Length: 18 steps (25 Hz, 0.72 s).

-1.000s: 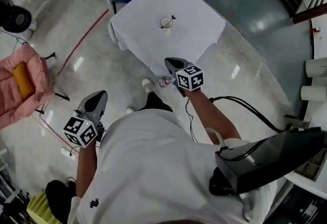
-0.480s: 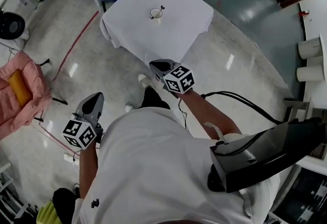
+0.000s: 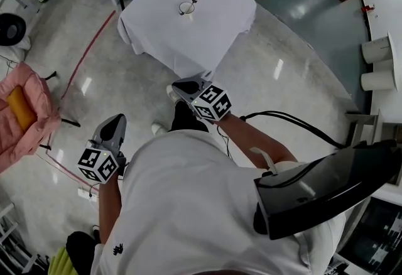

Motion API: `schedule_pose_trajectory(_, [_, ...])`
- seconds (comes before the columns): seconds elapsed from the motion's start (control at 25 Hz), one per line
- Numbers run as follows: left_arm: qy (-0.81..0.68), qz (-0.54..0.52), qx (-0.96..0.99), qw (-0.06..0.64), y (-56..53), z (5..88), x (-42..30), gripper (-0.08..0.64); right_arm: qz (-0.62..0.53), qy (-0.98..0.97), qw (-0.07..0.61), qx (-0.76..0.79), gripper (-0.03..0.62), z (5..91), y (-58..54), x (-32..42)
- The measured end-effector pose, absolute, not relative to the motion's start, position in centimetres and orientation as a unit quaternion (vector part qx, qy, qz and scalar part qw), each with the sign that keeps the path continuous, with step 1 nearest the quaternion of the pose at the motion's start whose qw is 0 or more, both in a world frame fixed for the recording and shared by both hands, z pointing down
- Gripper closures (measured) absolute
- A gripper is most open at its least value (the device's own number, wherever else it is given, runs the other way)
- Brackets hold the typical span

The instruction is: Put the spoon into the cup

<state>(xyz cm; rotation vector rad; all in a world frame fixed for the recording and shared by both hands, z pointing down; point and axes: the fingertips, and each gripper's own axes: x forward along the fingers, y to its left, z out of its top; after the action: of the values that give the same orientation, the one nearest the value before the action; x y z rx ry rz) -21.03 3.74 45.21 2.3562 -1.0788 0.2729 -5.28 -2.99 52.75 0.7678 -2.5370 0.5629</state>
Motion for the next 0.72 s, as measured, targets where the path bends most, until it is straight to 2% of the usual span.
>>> schedule_pose_trajectory(0.72, [-0.393,0.113,0.872,0.269,3.4,46.6,-20.1,0.555,0.176,-0.928,0.213,0.248,0.586,51.2,-2.3,-6.4])
